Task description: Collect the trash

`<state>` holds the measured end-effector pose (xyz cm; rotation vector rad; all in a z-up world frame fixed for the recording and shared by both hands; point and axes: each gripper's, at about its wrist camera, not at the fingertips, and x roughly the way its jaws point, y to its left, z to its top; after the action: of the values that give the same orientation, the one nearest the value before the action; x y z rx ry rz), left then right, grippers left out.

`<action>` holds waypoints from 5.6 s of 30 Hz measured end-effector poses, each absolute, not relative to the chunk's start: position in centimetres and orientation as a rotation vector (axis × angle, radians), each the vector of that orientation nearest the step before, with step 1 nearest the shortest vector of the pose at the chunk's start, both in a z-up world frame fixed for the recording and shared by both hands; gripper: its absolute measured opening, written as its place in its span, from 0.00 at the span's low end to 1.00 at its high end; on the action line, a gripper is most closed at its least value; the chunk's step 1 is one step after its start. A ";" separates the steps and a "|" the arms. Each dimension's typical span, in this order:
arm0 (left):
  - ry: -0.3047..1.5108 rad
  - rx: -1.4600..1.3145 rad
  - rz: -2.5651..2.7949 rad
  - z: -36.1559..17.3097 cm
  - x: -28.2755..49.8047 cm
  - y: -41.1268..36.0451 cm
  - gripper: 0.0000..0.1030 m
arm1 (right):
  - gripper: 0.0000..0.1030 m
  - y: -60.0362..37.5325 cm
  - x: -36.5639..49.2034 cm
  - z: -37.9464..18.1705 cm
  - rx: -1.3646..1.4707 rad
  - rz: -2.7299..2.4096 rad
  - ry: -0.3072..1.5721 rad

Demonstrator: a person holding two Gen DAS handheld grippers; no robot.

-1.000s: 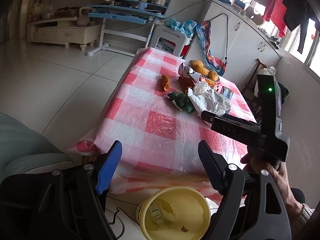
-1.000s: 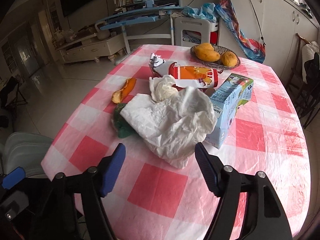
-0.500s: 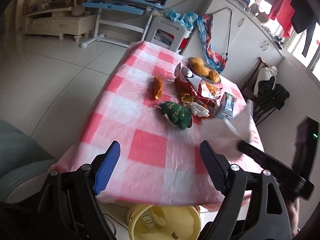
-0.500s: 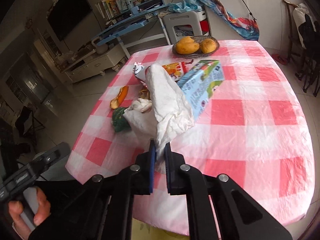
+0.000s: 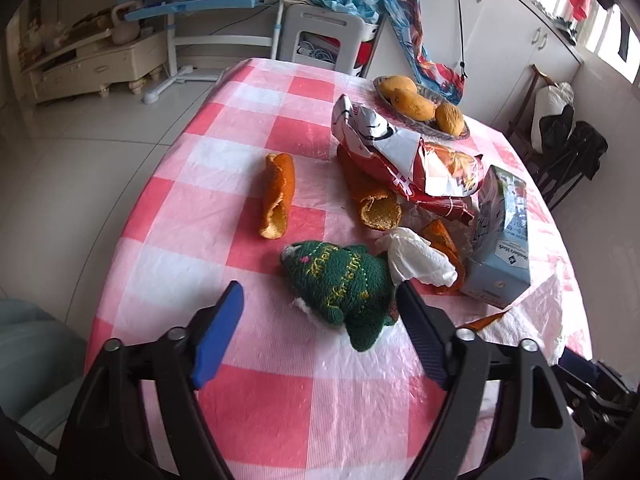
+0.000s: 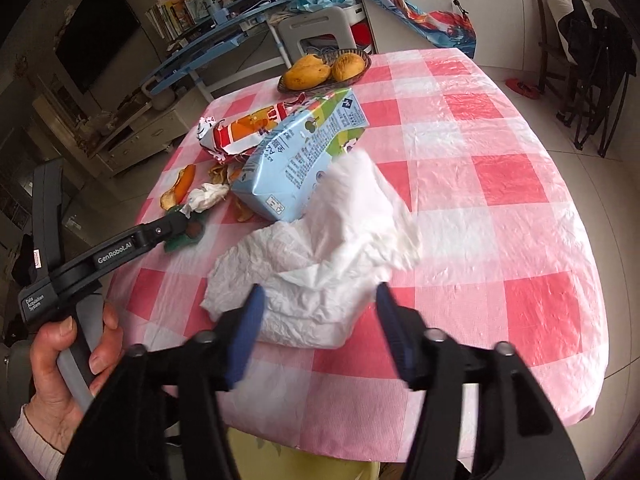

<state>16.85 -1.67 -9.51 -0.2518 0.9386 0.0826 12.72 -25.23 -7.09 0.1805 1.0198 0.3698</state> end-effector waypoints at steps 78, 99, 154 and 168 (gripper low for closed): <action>1.053 0.136 -0.268 -9.7 -4.3 -10.5 0.48 | 0.69 -28.1 -1.0 -5.1 0.385 0.321 0.811; 0.797 -0.131 0.019 -5.6 -3.9 -3.9 0.66 | 0.70 -26.5 -1.7 -4.9 0.277 0.332 0.787; 0.731 -0.179 0.109 -4.9 -3.8 -2.6 0.72 | 0.70 -24.2 0.1 -6.0 0.212 0.337 0.850; 0.741 -0.245 0.139 -5.4 -3.6 -1.5 0.72 | 0.70 -22.7 7.8 -6.7 0.274 0.280 0.898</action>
<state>-3.57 -1.47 -5.36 -0.2454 0.7406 0.1392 7.76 -22.67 -6.70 0.2735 0.8981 0.2797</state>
